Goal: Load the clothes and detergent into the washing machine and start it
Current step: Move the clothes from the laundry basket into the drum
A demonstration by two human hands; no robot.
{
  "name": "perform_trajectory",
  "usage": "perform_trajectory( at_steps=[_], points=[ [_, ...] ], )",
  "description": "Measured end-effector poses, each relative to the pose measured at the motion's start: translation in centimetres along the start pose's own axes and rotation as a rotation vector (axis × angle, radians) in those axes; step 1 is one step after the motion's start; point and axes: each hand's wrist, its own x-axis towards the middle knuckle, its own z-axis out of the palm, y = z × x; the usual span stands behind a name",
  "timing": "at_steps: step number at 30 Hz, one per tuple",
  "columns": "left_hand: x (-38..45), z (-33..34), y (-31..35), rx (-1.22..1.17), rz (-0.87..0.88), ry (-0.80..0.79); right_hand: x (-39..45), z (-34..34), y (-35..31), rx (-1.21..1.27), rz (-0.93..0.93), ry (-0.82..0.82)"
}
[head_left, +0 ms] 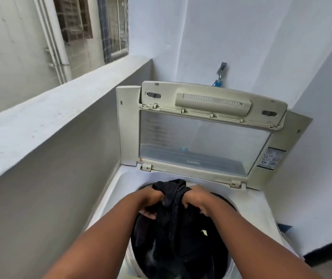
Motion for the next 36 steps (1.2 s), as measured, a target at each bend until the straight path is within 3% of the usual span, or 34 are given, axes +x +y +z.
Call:
perform_trajectory(
  at_steps=[13,23,27,29,33,36],
  points=[
    [9.0,3.6,-4.0,0.162,-0.248,-0.130,9.4,4.9,6.4,-0.131,0.242,-0.219],
    [12.1,5.3,-7.3,0.245,-0.276,-0.172,11.7,7.7,9.6,-0.237,0.267,-0.298],
    [12.3,5.2,-7.8,0.555,-0.246,-0.118,11.7,7.1,9.5,-0.335,0.167,-0.277],
    [13.1,5.2,-8.2,0.529,-0.228,-0.031,11.4,6.2,9.2,-0.237,0.170,-0.199],
    [11.4,5.2,-4.7,-0.090,-0.014,0.112,10.5,3.7,8.2,0.362,0.129,0.063],
    [9.6,5.7,-1.3,-0.504,0.048,0.023,9.6,1.9,7.9,0.904,0.180,0.019]
  ],
)
